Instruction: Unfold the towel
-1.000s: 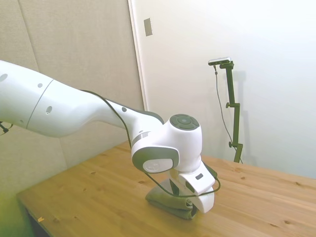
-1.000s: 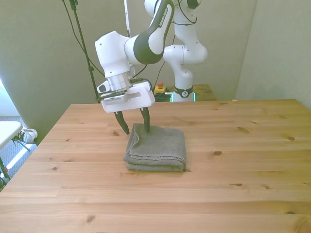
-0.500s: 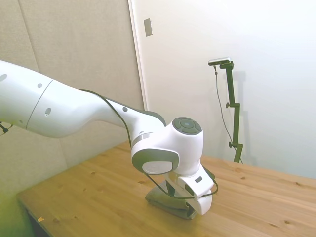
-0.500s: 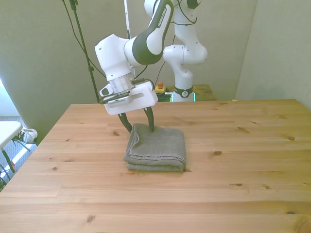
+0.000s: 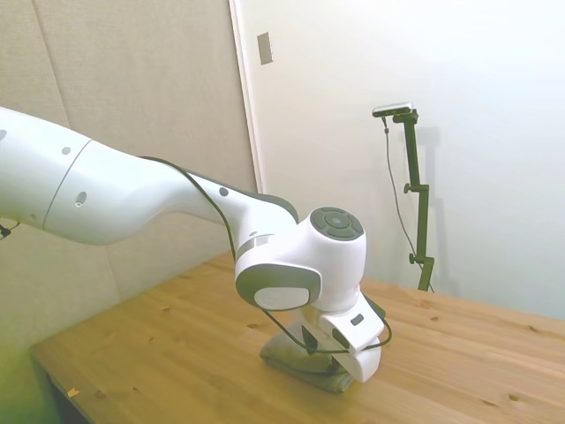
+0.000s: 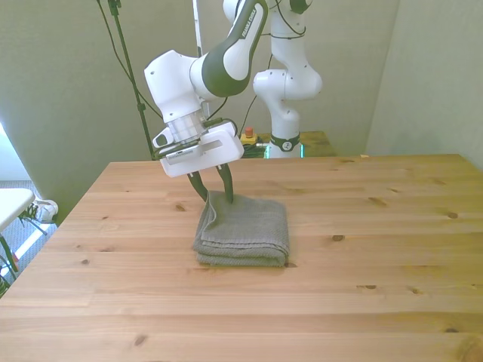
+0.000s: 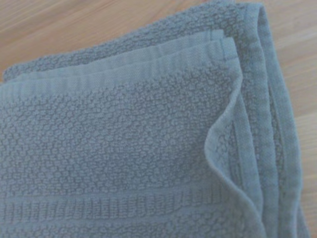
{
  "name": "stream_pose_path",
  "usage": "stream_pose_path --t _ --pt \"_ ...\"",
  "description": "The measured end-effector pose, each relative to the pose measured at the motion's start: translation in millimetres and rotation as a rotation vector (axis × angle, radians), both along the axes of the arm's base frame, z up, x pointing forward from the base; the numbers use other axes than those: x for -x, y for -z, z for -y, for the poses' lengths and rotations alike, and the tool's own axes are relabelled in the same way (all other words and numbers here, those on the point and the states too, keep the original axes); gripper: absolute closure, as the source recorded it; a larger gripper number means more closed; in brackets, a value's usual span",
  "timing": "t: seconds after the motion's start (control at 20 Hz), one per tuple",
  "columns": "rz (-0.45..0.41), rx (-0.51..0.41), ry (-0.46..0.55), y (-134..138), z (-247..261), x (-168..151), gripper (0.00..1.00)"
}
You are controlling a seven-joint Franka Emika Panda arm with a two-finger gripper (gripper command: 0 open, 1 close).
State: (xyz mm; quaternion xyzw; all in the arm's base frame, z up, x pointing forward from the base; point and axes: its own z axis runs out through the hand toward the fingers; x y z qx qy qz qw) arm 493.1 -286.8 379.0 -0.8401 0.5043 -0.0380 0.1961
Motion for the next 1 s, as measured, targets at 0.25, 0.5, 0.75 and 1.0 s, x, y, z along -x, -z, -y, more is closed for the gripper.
stream_pose_path --t 0.25,0.5,0.75,1.0 --pt "0.005 0.001 -0.003 -1.2 0.4 -0.6 1.00" --pt "0.019 0.007 -0.011 -8.3 -1.1 -3.6 1.00" --pt "0.047 -0.007 -0.039 -27.7 -13.3 -11.9 1.00" --pt "0.085 -0.025 -0.133 -59.3 -55.3 -30.1 1.00"
